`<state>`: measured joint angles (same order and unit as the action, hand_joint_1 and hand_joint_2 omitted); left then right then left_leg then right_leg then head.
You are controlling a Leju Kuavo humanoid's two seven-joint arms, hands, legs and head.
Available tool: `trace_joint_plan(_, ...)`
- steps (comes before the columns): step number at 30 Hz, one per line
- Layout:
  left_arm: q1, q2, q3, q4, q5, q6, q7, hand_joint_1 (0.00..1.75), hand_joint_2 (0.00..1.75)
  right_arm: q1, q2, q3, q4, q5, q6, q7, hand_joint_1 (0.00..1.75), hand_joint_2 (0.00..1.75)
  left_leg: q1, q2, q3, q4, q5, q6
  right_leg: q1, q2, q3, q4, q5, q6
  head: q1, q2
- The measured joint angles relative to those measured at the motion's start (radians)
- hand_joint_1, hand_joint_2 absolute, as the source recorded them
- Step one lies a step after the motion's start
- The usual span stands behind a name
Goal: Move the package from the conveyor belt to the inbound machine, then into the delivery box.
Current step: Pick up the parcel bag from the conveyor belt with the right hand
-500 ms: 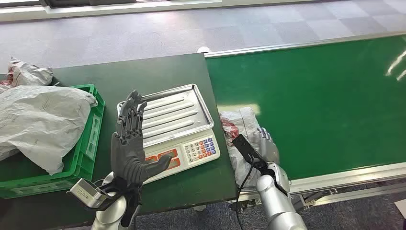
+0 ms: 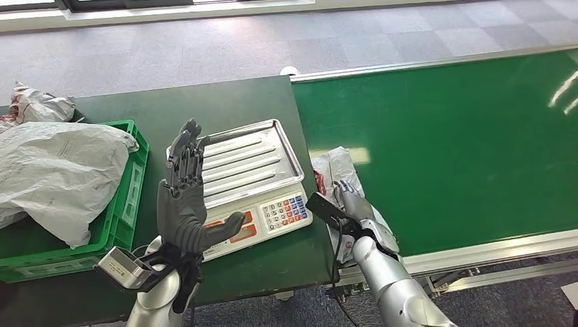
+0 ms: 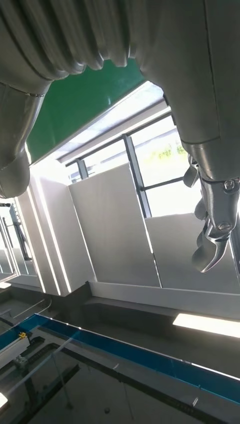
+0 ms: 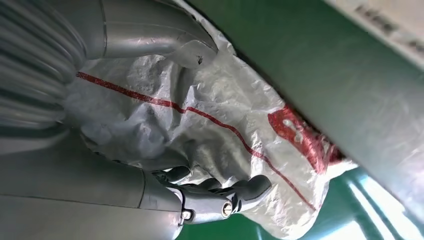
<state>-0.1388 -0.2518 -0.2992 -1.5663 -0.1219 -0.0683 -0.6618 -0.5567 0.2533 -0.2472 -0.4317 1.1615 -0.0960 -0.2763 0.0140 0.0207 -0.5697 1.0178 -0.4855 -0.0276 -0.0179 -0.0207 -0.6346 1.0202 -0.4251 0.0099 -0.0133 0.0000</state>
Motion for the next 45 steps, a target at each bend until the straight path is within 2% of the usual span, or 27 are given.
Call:
trace_joint_plan(2, -0.003, 0.0, 0.002, -0.002, 0.001, 0.0, 0.002, 0.0, 1.75, -0.015, -0.001, 0.017, 0.02, 0.023, 0.018, 0.065, 0.0, 1.75, 0.0, 0.0, 0.0, 0.0, 0.0, 0.0, 0.0, 0.0, 0.0, 0.0, 0.0, 0.0, 0.0, 0.0)
trace_joint_plan(5, -0.008, -0.002, 0.003, -0.002, 0.001, 0.0, 0.014, 0.0, 1.75, -0.028, -0.006, 0.061, 0.053, 0.104, 0.053, 0.282, 0.0, 1.75, 0.0, 0.0, 0.0, 0.0, 0.0, 0.0, 0.0, 0.0, 0.0, 0.0, 0.0, 0.0, 0.0, 0.0)
trace_joint_plan(7, -0.014, -0.005, 0.004, 0.0, 0.002, 0.0, 0.02, 0.0, 1.75, -0.036, -0.01, 0.095, 0.073, 0.142, 0.09, 0.361, 0.0, 1.75, 0.0, 0.001, 0.001, 0.0, -0.001, 0.0, 0.0, 0.001, 0.001, 0.0, 0.0, 0.0, 0.0, 0.0)
trace_joint_plan(12, -0.041, -0.011, 0.004, 0.016, 0.006, -0.002, 0.024, 0.0, 1.75, -0.056, -0.012, 0.144, 0.106, 0.167, 0.16, 0.371, 0.0, 1.75, 0.0, 0.007, 0.005, 0.0, -0.006, 0.0, 0.0, 0.005, 0.007, -0.001, -0.001, 0.0, 0.0, 0.0)
trace_joint_plan(22, -0.052, -0.015, 0.004, 0.035, 0.011, -0.002, 0.024, 0.0, 1.75, -0.058, -0.011, 0.177, 0.121, 0.172, 0.17, 0.369, 0.0, 1.75, 0.001, 0.008, 0.014, 0.0, -0.004, -0.001, 0.0, 0.006, 0.01, 0.0, -0.001, 0.0, 0.0, 0.0)
trace_joint_plan(25, -0.053, -0.015, 0.004, 0.037, 0.011, -0.002, 0.024, 0.0, 1.75, -0.058, -0.011, 0.181, 0.123, 0.173, 0.17, 0.369, 0.18, 1.75, 0.001, 0.009, 0.015, 0.0, -0.004, 0.0, 0.0, 0.006, 0.011, 0.0, -0.001, 0.0, 0.0, 0.0)
trace_joint_plan(28, -0.053, -0.016, 0.004, 0.037, 0.011, -0.002, 0.024, 0.0, 1.75, -0.058, -0.011, 0.185, 0.125, 0.173, 0.172, 0.369, 0.64, 1.75, 0.001, 0.009, 0.015, 0.0, -0.004, 0.0, 0.0, 0.006, 0.012, -0.001, -0.001, 0.0, 0.0, 0.0)
trace_joint_plan(29, -0.053, -0.016, 0.004, 0.037, 0.011, -0.002, 0.024, 0.0, 1.75, -0.059, -0.011, 0.187, 0.125, 0.174, 0.172, 0.368, 0.96, 1.75, 0.001, 0.009, 0.015, 0.0, -0.004, 0.0, 0.0, 0.006, 0.012, -0.001, -0.001, 0.0, 0.0, 0.0)
trace_joint_plan(31, -0.054, -0.016, 0.004, 0.038, 0.011, -0.002, 0.024, 0.0, 1.75, -0.059, -0.011, 0.189, 0.127, 0.176, 0.173, 0.368, 1.5, 1.75, 0.001, 0.009, 0.015, 0.0, -0.004, 0.0, 0.0, 0.006, 0.012, 0.0, -0.001, 0.0, 0.0, 0.0)
trace_joint_plan(32, -0.054, -0.016, 0.004, 0.039, 0.011, -0.002, 0.024, 0.0, 1.75, -0.06, -0.011, 0.19, 0.127, 0.177, 0.174, 0.368, 1.71, 1.75, 0.001, 0.009, 0.015, 0.0, -0.004, 0.0, 0.0, 0.006, 0.013, 0.0, -0.001, 0.0, 0.0, 0.0)
trace_joint_plan(33, -0.054, -0.016, 0.005, 0.039, 0.011, -0.002, 0.024, 0.0, 1.75, -0.061, -0.011, 0.192, 0.128, 0.178, 0.174, 0.368, 1.75, 1.75, 0.001, 0.009, 0.015, 0.0, -0.004, 0.0, 0.0, 0.006, 0.013, 0.0, -0.001, 0.0, 0.0, 0.0)
trace_joint_plan(45, -0.054, -0.016, 0.025, 0.039, 0.01, -0.002, 0.015, 0.0, 1.75, -0.078, -0.009, 0.201, 0.128, 0.193, 0.165, 0.366, 1.75, 1.75, 0.001, 0.008, 0.015, 0.0, -0.004, 0.0, 0.0, 0.006, 0.013, 0.0, -0.001, 0.0, 0.0, 0.0)
